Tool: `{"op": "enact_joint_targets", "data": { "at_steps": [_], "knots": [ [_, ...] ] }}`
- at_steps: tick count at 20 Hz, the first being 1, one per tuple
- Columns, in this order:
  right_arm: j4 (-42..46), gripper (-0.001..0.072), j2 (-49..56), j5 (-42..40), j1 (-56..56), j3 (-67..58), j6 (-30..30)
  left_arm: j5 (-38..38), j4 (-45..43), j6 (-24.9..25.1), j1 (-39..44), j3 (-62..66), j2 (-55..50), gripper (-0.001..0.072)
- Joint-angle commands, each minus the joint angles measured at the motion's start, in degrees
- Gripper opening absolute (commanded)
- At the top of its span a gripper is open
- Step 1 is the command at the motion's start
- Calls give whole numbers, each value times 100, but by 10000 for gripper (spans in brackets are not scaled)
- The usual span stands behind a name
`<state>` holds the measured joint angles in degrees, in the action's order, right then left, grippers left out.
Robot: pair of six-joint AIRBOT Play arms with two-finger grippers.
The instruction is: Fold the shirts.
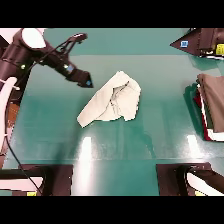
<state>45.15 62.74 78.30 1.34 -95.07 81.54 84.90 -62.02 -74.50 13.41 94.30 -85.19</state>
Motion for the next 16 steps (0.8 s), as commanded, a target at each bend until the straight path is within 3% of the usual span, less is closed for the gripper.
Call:
{"op": "enact_joint_targets", "data": {
  "at_steps": [1, 7, 12, 16],
  "knots": [
    [4, 21, -26, -111, -4, 79, 0, -208, -55, -249, -581, -1419, 678, 660],
    [4, 20, -26, -448, -2, 79, -2, -1963, 267, -483, -726, -5182, 2402, 661],
    [2, 20, -26, -483, -2, 79, 0, -3381, 1541, -446, -726, -6190, 2472, 661],
    [2, 20, -26, -483, -2, 79, 0, -3851, 1659, -323, -726, -6258, 2465, 661]
  ]
}}
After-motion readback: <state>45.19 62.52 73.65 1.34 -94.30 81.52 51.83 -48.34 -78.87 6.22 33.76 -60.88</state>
